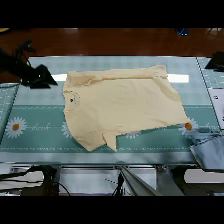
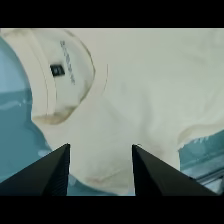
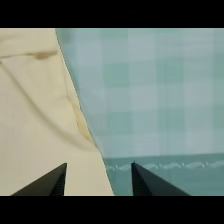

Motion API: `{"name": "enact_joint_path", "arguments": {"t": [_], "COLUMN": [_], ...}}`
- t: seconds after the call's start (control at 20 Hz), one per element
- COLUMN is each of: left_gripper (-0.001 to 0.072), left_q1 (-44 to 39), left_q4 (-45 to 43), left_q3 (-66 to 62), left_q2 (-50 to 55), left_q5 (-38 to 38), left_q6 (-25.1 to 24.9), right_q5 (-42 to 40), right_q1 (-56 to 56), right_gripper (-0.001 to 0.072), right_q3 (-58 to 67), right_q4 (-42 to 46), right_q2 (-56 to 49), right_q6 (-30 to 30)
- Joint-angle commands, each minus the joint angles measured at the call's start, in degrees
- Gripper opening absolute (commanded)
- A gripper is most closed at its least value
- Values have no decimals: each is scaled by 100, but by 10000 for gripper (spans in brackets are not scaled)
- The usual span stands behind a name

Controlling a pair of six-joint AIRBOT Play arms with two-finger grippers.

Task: Fold the shirts.

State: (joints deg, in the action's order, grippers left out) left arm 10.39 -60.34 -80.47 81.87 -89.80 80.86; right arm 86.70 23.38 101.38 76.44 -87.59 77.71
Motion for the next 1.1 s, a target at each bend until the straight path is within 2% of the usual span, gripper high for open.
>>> {"name": "enact_joint_path", "arguments": {"t": [0.0,0.1,0.25,0.4,0.6,0.9,0.95,1.0,1.05], "left_gripper": [483,493,620,620,620,595,439,169,32], "left_q1": [162,363,577,442,173,-546,-734,-874,-970], "left_q4": [79,501,975,1113,1298,2498,2686,2785,2852], "left_q3": [2124,3425,4728,5434,5757,5759,5759,5757,5759], "left_q2": [-1145,-1718,-2166,-2107,-1810,-1163,-1056,-981,-960], "left_q5": [188,535,754,1161,1742,3147,3300,3355,3342], "left_q6": [-343,-584,-774,-839,-839,-839,-841,-859,-1108], "right_q5": [640,332,-57,-382,-479,-385,-380,-361,-317], "right_q1": [669,809,824,824,824,824,824,831,837], "right_gripper": [492,491,491,490,490,490,490,490,491], "right_q3": [-332,-697,-1110,-1482,-1725,-1725,-1725,-1725,-1725], "right_q4": [-706,-1047,-1036,-1032,-1010,-1169,-1172,-1161,-1145], "right_q2": [181,258,258,256,254,258,258,258,258], "right_q6": [-302,-435,-577,-754,-824,-774,-699,-658,-664]}}
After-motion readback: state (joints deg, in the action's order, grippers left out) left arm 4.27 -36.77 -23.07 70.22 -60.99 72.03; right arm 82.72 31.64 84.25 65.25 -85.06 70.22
